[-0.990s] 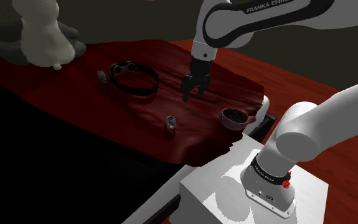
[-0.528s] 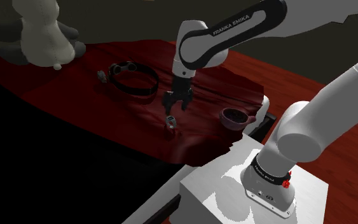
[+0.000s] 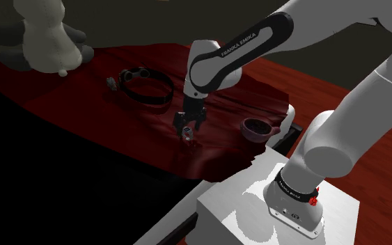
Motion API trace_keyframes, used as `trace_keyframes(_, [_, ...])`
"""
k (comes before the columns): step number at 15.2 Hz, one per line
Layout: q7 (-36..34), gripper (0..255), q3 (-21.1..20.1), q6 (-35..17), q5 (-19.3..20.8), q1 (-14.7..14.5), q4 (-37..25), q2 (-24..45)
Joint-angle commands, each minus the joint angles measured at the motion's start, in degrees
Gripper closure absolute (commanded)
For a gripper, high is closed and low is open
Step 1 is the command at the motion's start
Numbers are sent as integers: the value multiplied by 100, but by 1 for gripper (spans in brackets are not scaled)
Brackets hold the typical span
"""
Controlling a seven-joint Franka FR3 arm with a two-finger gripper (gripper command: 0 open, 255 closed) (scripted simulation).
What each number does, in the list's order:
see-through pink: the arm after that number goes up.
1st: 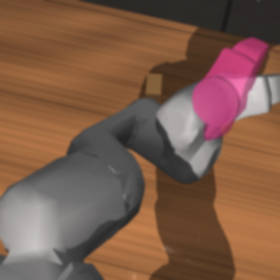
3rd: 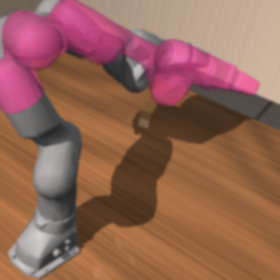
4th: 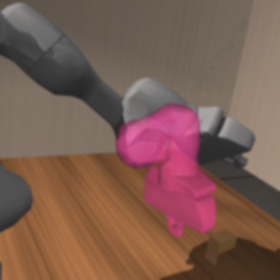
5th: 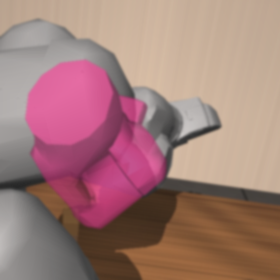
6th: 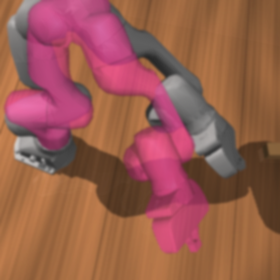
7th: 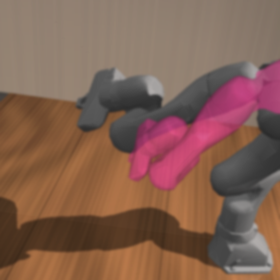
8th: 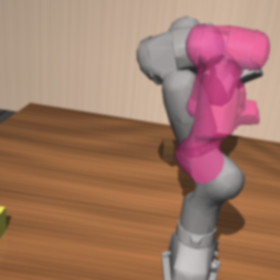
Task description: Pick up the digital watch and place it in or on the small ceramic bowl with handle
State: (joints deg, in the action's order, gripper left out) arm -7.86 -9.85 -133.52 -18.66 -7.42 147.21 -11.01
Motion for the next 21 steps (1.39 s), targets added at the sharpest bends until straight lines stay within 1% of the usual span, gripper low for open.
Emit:
trace_keyframes(1, [5, 0, -26, -148, -33, -23, 45, 94])
trace_keyframes(8, [5, 0, -26, -148, -33, -23, 45, 94])
trace_keyframes(9, [5, 255, -26, -148, -33, -23, 45, 94])
trace_keyframes(18, [5, 255, -26, -148, -33, -23, 45, 94])
trace_keyframes(21, [-55, 255, -13, 116, 12, -10, -35, -92])
